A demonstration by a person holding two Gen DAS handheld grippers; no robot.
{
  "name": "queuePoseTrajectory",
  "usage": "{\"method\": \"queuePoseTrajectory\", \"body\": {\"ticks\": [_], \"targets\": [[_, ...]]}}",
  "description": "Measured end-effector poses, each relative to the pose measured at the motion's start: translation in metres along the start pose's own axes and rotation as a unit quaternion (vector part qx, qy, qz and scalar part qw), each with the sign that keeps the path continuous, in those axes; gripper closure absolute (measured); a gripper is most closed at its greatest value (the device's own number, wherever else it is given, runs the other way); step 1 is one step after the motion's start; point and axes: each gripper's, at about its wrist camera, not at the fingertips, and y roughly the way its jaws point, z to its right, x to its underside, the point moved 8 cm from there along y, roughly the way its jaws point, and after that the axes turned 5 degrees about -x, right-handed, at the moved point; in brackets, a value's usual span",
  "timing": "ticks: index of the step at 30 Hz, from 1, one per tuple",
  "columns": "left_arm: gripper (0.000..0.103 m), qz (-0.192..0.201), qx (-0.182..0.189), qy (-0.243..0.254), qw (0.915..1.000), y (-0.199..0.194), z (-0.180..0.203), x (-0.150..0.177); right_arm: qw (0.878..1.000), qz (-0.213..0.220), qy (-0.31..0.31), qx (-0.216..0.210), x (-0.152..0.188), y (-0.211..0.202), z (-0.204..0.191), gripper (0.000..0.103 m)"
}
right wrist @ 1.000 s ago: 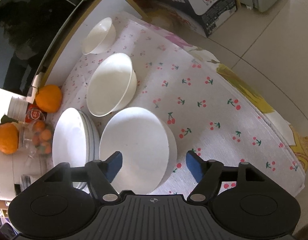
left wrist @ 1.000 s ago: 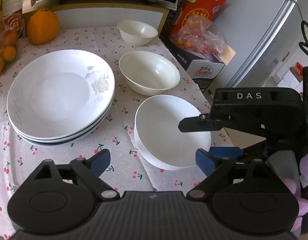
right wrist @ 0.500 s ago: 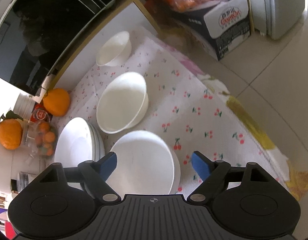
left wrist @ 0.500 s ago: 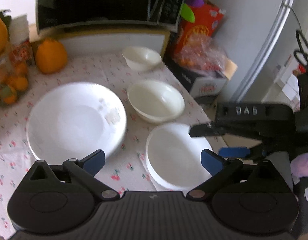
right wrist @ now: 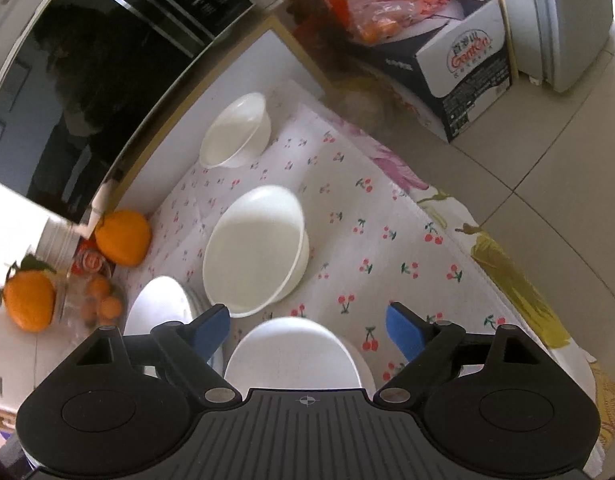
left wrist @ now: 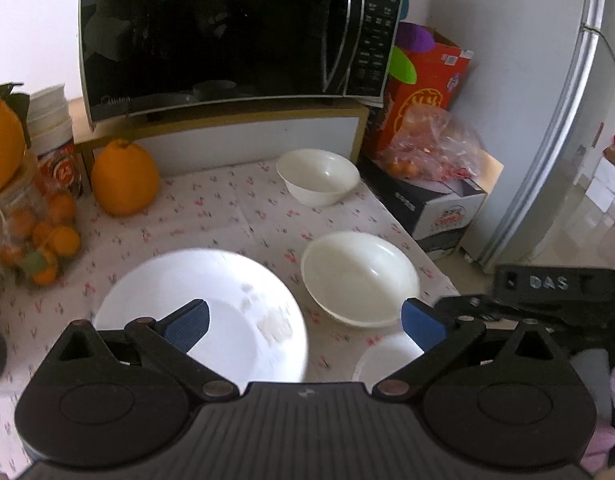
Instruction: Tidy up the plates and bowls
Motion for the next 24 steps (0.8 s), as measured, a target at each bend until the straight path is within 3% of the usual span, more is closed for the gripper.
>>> {"method": "queuePoseTrajectory", "body": {"ticks": [6,14,18,24], "targets": [[0.000,0.016,0.003,0.005,0.9999,0.021,-0.008,-0.016,1.000,0.008,0.029,-0.006,-0.009,0.011,0.004,0.016],[0.001,0.028,0.038,0.035,0.9983,0.047,0.009,-0.029,0.999,0.021,0.041,-0.012,-0.021,0.023,0.007,0.016],[0.002,0.032,0.039,0.048,0.9976,0.058,0.012,-0.031,0.998,0.025,0.059,-0.010,-0.024,0.029,0.013,0.016],[0.012,0.019,0.023,0.042,0.9987,0.075,0.010,-0.028,0.997,0.033,0.070,0.004,-0.031,0.036,0.022,0.016]]}}
